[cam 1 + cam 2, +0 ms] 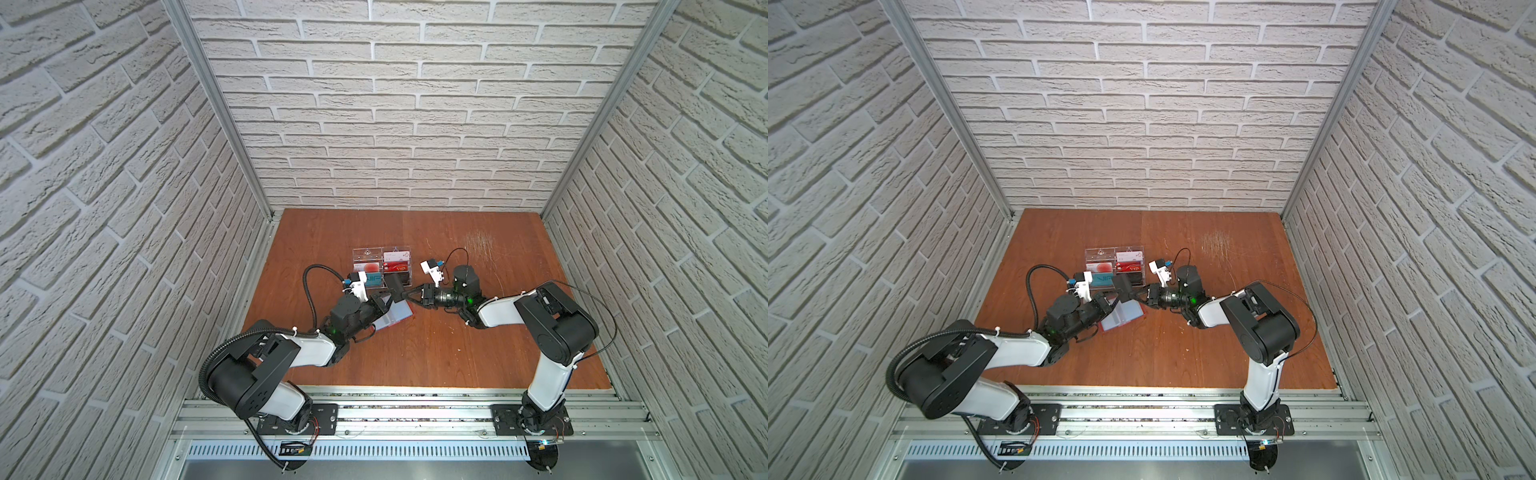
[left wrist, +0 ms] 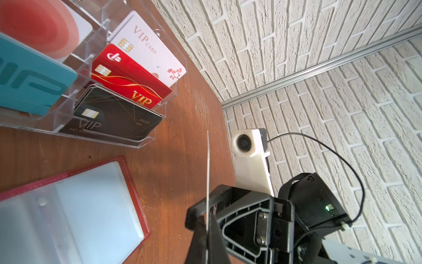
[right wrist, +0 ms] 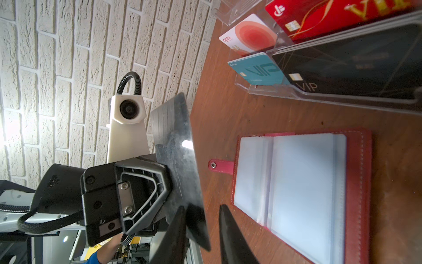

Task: Take the credit cards out of the card holder

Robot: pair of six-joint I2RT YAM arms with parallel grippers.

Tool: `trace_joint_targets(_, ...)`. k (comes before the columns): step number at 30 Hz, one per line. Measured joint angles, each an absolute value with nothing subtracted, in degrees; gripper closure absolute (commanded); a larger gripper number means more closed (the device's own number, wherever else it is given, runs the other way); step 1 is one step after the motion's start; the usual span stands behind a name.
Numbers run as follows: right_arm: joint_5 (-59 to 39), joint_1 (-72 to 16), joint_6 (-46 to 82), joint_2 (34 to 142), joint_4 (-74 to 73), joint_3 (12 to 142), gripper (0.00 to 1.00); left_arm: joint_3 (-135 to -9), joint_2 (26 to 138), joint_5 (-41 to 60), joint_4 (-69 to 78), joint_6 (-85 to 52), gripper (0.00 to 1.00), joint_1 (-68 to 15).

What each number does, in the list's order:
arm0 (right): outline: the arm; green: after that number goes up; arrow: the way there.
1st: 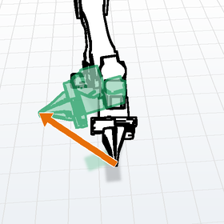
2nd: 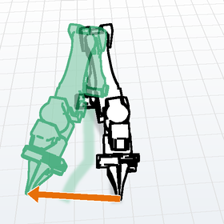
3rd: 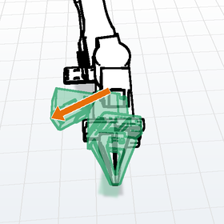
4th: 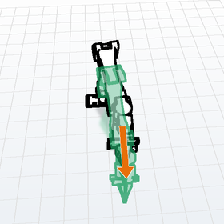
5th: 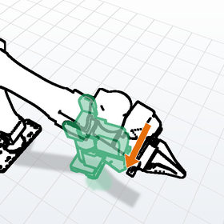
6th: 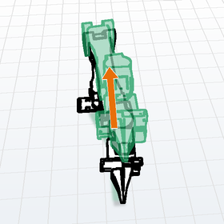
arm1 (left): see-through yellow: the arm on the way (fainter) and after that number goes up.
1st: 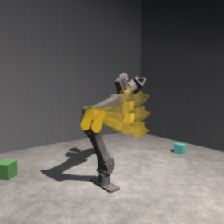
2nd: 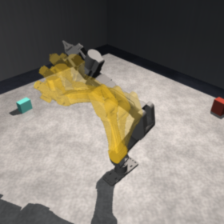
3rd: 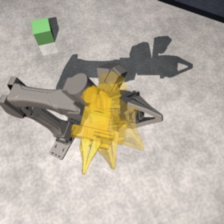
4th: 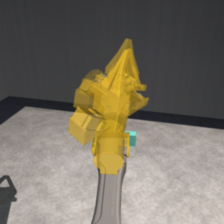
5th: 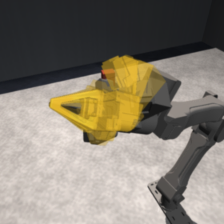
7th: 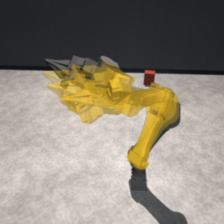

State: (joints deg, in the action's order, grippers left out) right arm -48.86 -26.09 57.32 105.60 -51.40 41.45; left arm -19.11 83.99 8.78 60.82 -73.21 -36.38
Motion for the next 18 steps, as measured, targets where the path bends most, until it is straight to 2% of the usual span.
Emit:
trace_joint_targets(9,-50.1,-25.6,64.4,110.0,-64.1,40.1,0.89,-19.1,87.0,8.8,64.4,-74.8,1.0,-36.4)
trace_joint_targets(12,-50.5,-25.3,65.5,110.1,-65.8,39.9,0.94,-18.9,87.2,8.8,64.8,-75.1,0.94,-36.4)
trace_joint_targets(14,-50.7,-25.3,65.8,110.1,-66.5,39.9,0.94,-18.8,87.2,8.8,64.9,-75.1,0.87,-36.4)
trace_joint_targets(18,-50.8,-25.3,65.4,110.1,-66.7,39.9,0.94,-18.6,87.2,8.8,64.0,-75.1,0.59,-36.3)
